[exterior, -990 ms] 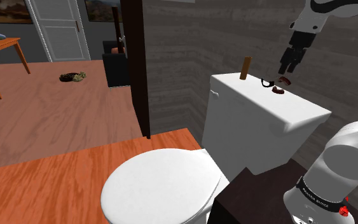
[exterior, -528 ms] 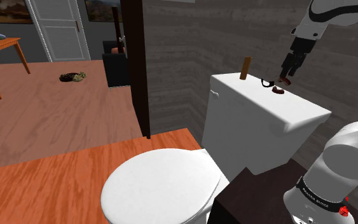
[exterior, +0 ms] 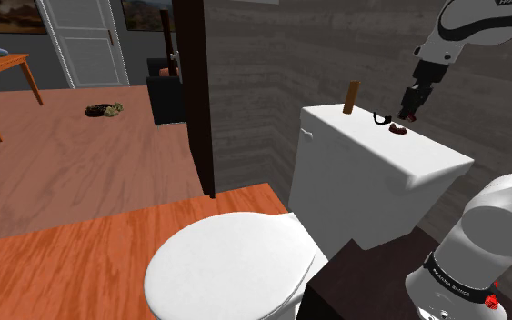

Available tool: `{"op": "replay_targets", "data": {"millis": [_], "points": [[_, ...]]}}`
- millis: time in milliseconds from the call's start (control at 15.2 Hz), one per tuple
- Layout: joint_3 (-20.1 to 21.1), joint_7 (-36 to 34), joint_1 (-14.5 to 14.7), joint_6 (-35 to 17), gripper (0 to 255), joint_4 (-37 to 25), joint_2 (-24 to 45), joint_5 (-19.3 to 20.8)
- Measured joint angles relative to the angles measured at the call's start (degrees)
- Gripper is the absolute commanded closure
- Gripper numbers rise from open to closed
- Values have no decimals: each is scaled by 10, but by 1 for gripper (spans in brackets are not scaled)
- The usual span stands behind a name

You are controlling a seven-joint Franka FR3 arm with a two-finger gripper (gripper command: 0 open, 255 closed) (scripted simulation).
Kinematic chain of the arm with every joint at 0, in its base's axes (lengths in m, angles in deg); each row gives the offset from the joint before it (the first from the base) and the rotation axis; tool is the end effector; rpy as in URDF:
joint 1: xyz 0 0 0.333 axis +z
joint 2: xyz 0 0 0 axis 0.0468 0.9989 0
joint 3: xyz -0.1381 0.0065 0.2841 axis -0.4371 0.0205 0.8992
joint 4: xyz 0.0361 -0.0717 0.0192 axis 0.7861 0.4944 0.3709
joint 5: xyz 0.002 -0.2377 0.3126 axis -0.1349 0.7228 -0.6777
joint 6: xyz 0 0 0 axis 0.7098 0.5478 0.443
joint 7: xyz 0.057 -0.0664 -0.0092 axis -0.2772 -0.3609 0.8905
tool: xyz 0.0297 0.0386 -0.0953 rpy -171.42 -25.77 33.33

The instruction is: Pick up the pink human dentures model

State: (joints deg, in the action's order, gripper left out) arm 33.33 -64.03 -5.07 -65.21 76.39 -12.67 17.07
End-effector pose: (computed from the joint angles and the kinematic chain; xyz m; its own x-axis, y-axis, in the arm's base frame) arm 0.2880 -0.2344 0.5498 0.9957 -0.0723 0.0584 -0.0683 -0.9954 -0.0675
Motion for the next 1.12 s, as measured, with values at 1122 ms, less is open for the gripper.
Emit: {"op": "replay_targets", "data": {"millis": [1122], "points": [[11,0,7,74,255,-83,13,-12]]}}
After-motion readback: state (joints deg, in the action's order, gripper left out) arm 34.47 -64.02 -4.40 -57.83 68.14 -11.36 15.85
